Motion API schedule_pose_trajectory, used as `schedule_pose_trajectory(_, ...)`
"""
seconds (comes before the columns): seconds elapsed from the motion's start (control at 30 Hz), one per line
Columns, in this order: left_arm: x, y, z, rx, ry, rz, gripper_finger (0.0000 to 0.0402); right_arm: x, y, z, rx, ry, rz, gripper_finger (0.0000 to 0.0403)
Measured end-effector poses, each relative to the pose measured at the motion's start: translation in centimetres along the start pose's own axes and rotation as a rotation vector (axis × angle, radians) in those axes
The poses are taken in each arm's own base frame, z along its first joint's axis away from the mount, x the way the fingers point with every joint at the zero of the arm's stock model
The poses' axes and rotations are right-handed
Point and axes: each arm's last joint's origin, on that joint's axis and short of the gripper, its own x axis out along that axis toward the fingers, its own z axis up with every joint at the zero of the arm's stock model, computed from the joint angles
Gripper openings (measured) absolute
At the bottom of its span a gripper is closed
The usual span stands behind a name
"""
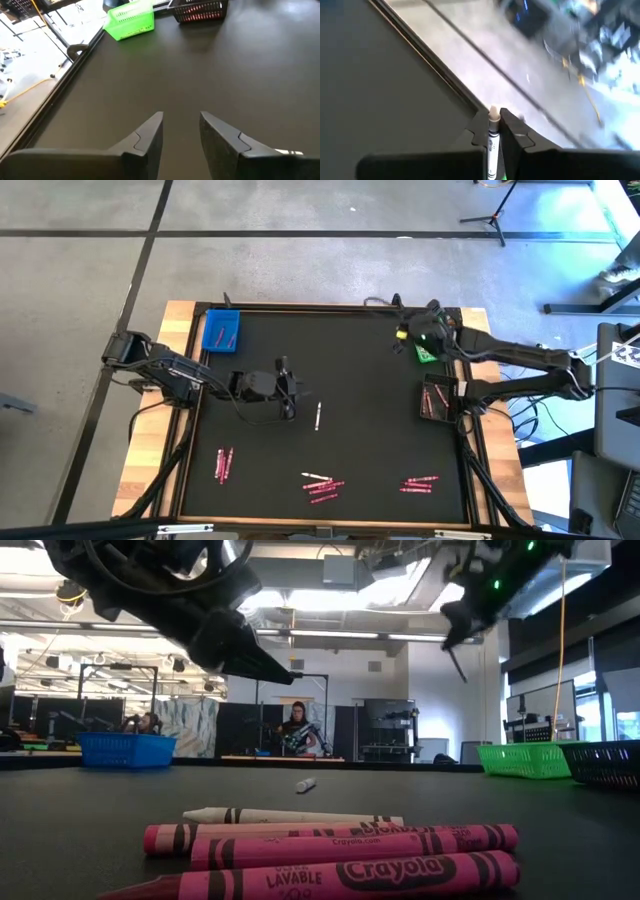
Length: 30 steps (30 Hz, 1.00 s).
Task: Sort crayons
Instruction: Put the white crayon into the green bin
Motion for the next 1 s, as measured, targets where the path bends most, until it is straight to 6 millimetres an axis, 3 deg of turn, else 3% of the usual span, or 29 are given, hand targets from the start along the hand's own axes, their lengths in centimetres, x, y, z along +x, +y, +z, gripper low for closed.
schedule_pose_trajectory(0.2,-0.1,-0.2,-0.2,0.001,0.019,-0.018,0.0119,3.0,-3.0,-2.1,0.162,0.236,-0.048,0.0022)
schedule_pose_trajectory(0.4,-0.1,-0.2,-0.2,-0.007,0.02,-0.028,0.0119,5.2,-4.4,-3.7,0.264,0.4,-0.058,0.0022)
schedule_pose_trajectory(0.77,-0.1,-0.3,-0.4,-0.007,0.035,-0.031,0.0119,8.1,-4.8,-7.5,0.335,0.659,-0.066,0.0025)
schedule_pose_trajectory(1.0,-0.1,-0.3,-0.4,-0.007,0.035,-0.031,0.0119,8.7,-4.3,-7.2,0.392,0.596,0.071,0.0026)
